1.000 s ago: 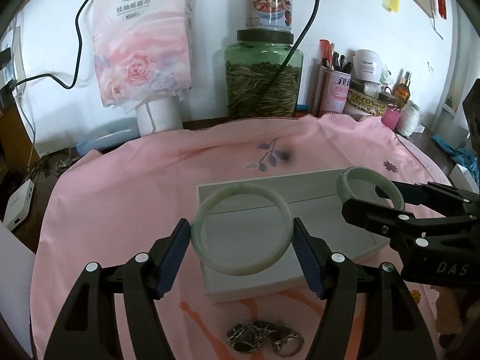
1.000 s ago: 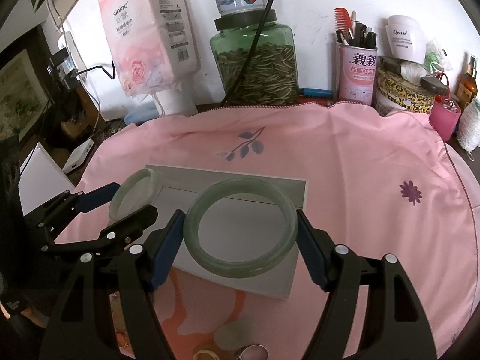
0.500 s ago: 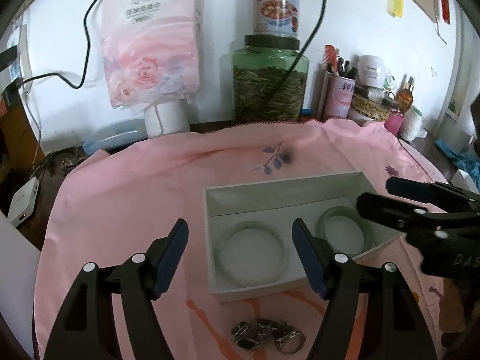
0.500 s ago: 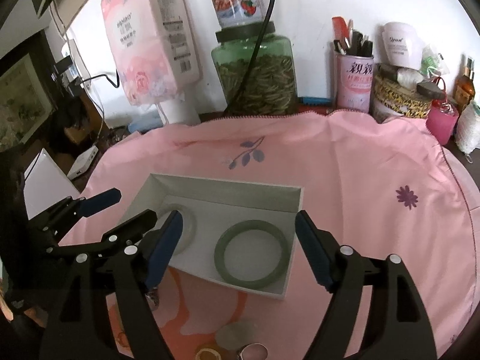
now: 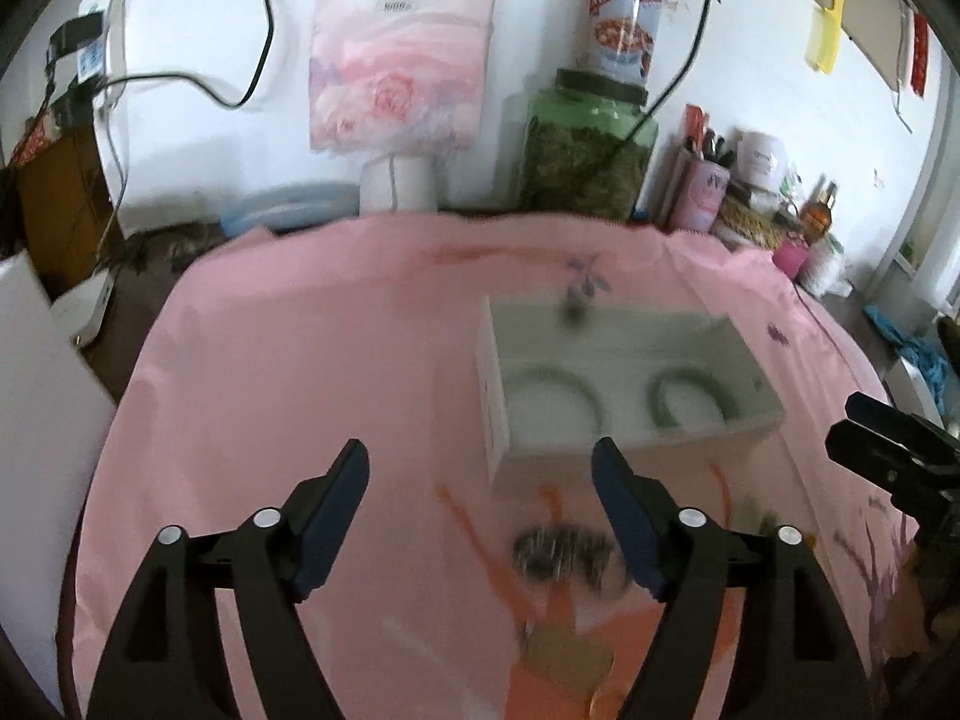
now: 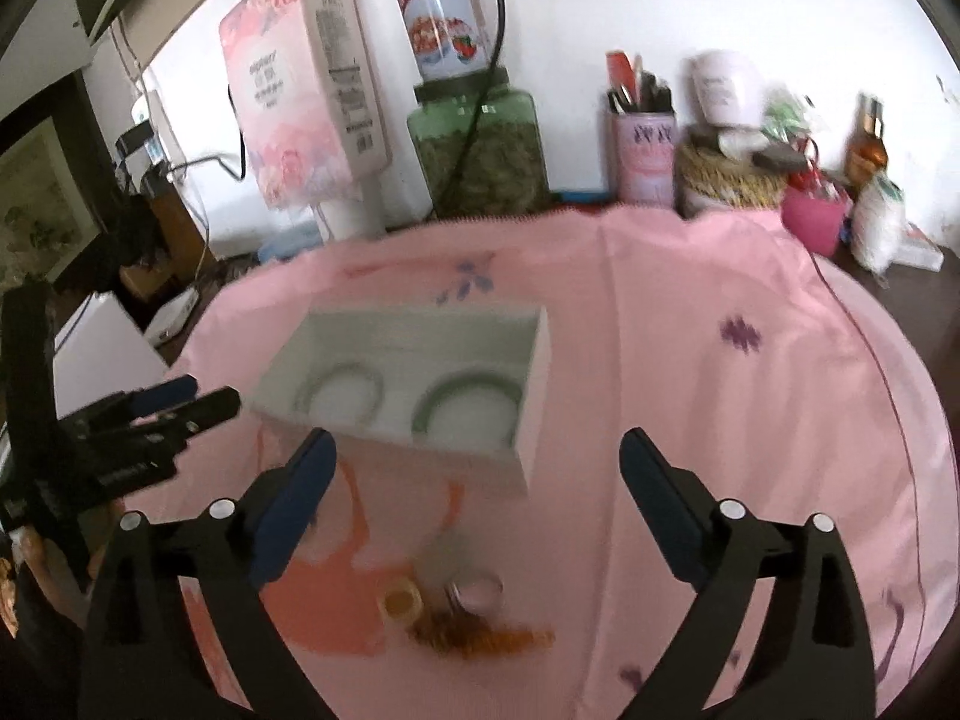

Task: Organize jewelry
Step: 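Withdraw both tools and move the left tool over the silver charm bracelet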

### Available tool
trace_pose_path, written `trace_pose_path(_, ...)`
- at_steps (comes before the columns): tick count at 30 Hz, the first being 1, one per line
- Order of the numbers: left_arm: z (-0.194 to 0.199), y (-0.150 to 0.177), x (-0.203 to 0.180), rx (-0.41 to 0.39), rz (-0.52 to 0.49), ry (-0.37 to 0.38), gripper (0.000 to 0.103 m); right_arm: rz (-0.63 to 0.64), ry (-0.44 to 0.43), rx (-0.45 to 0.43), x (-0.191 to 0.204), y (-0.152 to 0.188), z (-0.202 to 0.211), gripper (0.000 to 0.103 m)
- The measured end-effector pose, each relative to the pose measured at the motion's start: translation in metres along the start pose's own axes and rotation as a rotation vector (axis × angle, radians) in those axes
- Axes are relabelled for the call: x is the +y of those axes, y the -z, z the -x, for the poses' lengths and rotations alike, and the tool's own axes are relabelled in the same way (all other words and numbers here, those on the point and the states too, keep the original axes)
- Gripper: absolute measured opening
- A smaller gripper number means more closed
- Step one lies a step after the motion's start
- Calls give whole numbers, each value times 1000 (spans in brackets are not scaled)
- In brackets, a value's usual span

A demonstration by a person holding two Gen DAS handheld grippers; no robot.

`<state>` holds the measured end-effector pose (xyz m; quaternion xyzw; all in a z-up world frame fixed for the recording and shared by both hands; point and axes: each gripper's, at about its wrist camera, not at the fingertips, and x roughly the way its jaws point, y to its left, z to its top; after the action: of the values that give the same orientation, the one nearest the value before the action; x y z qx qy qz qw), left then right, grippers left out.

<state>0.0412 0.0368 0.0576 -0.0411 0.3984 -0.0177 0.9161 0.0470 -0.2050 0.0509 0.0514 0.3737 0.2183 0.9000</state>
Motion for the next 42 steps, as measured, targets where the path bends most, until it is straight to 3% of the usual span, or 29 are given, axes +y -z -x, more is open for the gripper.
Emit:
trace_pose_path(7,-4,44,-10,45,-86,-44,80,-69,37,45,-22,42,-1,96)
trace_pose_path(19,-16,49,-37,29,-218,-88,82,-93,56,73,-26,42,-7,96)
trace_pose_path(34,-25,32,-12,31,-125,-156,82,-183,55,92,-42,42,-7,96)
trace_pose_path(37,-26,31,-10,43,-116,-137,82,-184,60,93,-42,42,-7,96)
trace_pose_path(42,-36,38,-39,60,-241,-161,82,-184,60,90,-42,42,-7,96)
